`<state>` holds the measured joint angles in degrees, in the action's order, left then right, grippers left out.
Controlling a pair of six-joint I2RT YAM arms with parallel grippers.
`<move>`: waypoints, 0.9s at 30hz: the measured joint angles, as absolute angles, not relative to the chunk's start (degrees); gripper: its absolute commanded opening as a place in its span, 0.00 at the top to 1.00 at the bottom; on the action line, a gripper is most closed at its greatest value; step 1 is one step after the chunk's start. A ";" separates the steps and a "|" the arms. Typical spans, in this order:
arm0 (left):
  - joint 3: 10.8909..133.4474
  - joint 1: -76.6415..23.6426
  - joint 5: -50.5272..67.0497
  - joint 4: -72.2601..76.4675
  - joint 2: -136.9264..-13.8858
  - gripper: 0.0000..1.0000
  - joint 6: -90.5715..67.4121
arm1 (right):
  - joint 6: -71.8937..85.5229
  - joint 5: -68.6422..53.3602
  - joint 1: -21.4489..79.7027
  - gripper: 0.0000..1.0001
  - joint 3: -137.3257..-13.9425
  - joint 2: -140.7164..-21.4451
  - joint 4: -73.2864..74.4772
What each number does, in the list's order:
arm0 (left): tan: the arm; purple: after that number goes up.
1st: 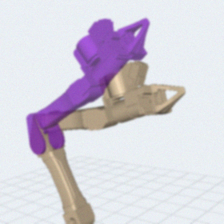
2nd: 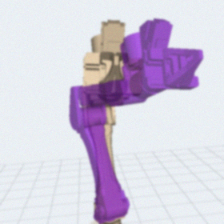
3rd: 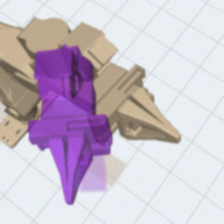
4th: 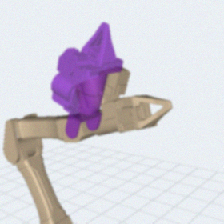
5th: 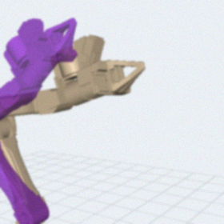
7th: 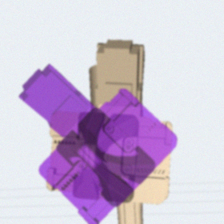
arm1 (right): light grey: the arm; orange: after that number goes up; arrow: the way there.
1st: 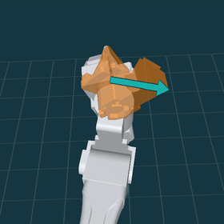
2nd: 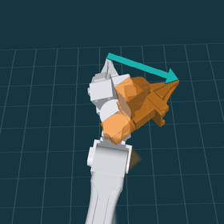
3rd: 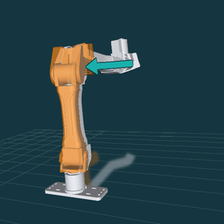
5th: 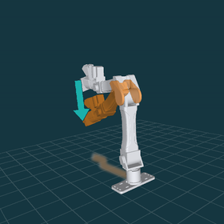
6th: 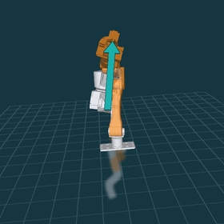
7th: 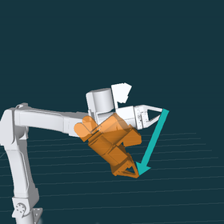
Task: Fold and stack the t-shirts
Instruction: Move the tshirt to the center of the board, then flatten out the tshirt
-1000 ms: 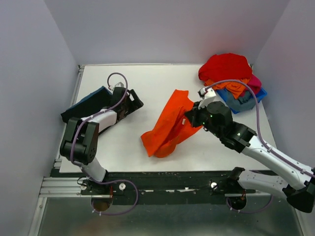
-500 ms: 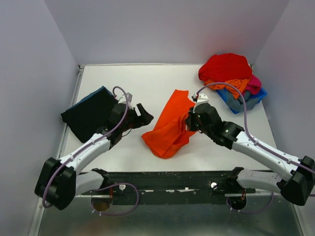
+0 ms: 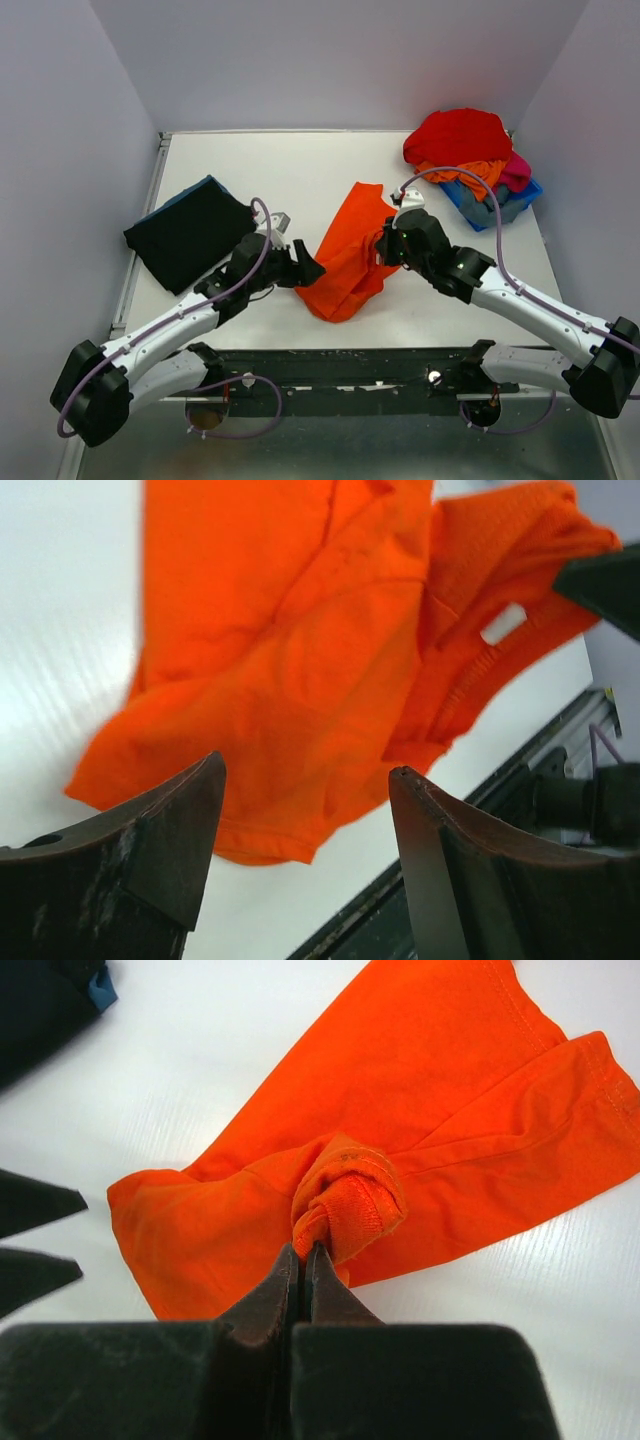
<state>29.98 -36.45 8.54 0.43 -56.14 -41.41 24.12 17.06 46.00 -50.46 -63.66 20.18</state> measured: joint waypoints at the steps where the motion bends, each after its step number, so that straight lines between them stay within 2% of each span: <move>1: 29.98 -38.39 8.29 -0.12 -56.14 0.24 -41.12 | 24.18 17.06 46.00 0.99 -50.46 -63.66 20.16; 6: 30.35 -46.30 5.32 -3.79 -56.38 0.33 -39.86 | 24.27 17.06 46.00 0.99 -50.46 -63.64 20.12; 8: 30.39 -49.15 3.70 -5.26 -56.93 0.33 -39.22 | 24.47 17.06 46.00 0.99 -50.46 -63.64 20.10; 12: 30.81 -53.25 -0.19 -7.07 -59.40 0.23 -37.65 | 24.53 16.99 46.00 0.99 -50.46 -63.64 20.03; 17: 34.87 -56.29 -4.43 -10.09 -66.96 0.23 -35.59 | 24.64 16.62 45.67 0.99 -50.46 -63.61 19.79; 22: 40.88 -58.57 -9.54 -13.47 -74.06 0.29 -33.85 | 24.71 16.21 45.58 0.99 -50.46 -63.46 19.75; 27: 44.36 -59.83 -11.84 -15.29 -79.24 0.28 -32.75 | 25.08 15.90 45.25 0.99 -50.46 -63.42 19.55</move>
<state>44.36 -59.83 -11.84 -15.29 -79.24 -32.75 25.08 15.90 45.25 -50.46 -63.42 19.55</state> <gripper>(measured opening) 0.716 0.024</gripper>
